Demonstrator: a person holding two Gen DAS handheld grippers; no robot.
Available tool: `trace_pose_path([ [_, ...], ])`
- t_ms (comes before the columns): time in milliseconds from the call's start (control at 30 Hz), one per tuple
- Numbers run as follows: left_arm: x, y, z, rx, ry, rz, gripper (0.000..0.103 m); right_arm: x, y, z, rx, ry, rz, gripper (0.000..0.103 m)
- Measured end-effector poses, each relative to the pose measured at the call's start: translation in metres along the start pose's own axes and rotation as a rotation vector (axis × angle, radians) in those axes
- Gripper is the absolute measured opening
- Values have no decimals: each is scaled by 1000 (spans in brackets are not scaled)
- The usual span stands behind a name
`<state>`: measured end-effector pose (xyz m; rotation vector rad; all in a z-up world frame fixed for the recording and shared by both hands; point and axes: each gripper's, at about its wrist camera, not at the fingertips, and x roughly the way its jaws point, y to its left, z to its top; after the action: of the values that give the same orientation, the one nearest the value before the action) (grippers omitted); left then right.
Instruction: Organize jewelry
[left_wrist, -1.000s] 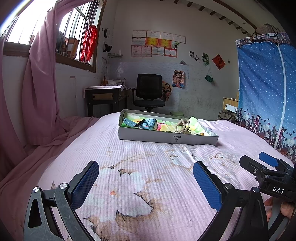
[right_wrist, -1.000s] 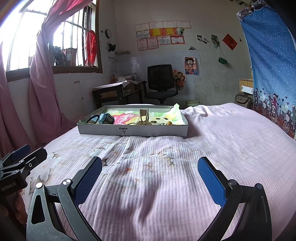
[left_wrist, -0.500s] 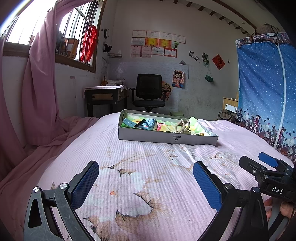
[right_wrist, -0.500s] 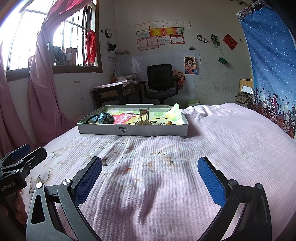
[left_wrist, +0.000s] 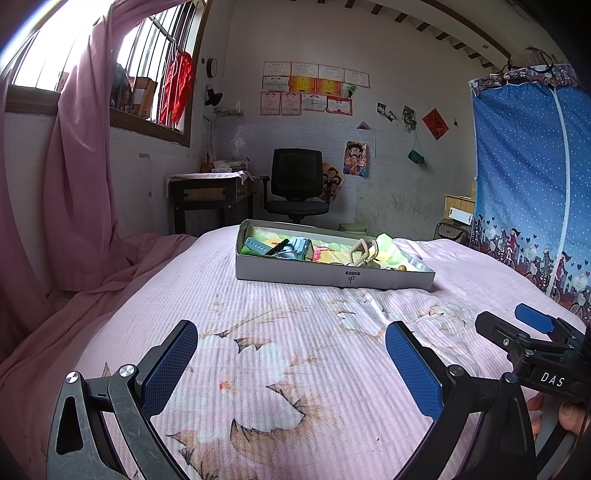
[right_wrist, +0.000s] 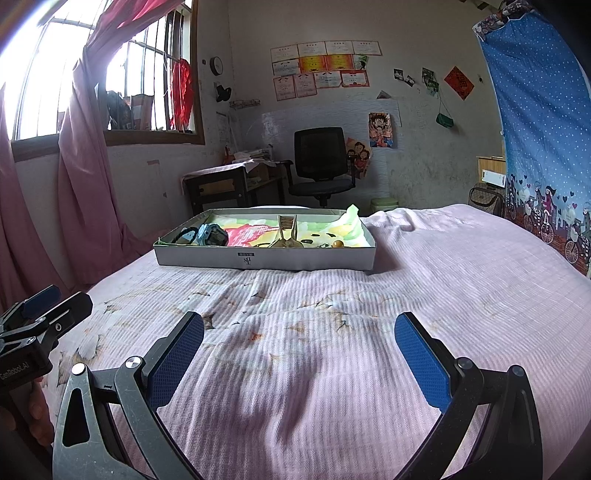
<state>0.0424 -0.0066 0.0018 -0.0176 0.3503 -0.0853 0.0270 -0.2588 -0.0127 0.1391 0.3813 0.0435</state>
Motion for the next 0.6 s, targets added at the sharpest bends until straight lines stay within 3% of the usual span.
trace_pose_path([
  [600,-2,-4,6,-1,-6,-4,102,1,0,-1,0,-1,1,102],
])
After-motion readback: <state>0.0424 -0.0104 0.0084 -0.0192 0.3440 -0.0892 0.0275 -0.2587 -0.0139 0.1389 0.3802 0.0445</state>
